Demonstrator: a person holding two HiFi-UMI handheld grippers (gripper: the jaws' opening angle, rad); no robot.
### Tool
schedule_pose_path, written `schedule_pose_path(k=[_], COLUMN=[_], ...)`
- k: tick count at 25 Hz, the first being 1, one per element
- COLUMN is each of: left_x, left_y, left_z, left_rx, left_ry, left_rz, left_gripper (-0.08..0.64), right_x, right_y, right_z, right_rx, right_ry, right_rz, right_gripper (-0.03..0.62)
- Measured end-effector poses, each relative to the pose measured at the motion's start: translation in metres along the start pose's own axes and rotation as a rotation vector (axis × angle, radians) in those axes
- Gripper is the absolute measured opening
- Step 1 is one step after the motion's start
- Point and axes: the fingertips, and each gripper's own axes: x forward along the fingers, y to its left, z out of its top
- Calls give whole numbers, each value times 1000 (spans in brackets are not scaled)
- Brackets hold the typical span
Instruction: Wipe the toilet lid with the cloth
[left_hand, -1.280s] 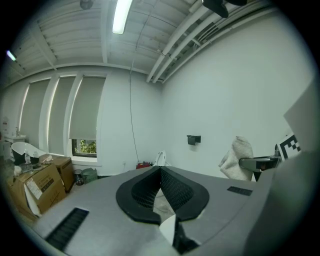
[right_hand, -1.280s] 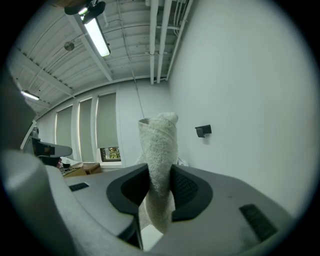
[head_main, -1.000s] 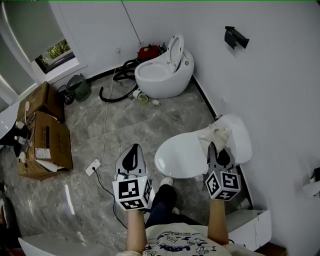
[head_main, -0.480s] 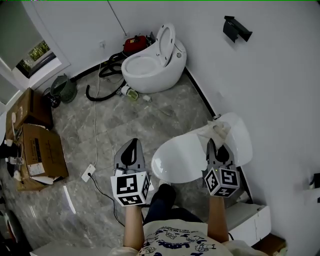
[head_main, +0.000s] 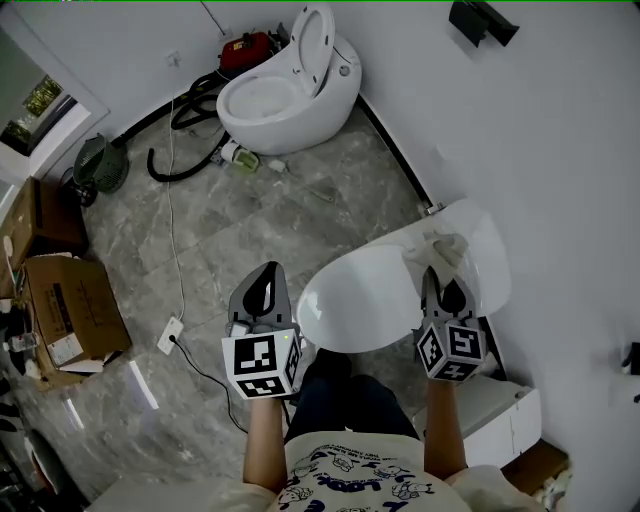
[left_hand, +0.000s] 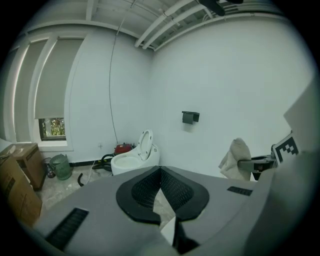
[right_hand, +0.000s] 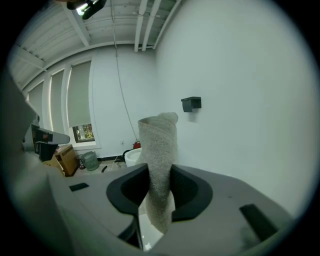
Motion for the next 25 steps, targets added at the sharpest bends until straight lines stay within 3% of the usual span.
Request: schedule_pose_path(k=[6,25], left_x=[38,101], left_y=[-6,-27], left_z=[-41,-151], left_rx=[-13,-7], left_ry=[78,263], left_rz=[-21,11], left_gripper=[3,3], right_x=[25,115], right_y=[-21,-95], right_z=[-36,-145], right_rx=[0,22], right_ry=[62,217], right_rz=[-20,-34], right_gripper=[98,98])
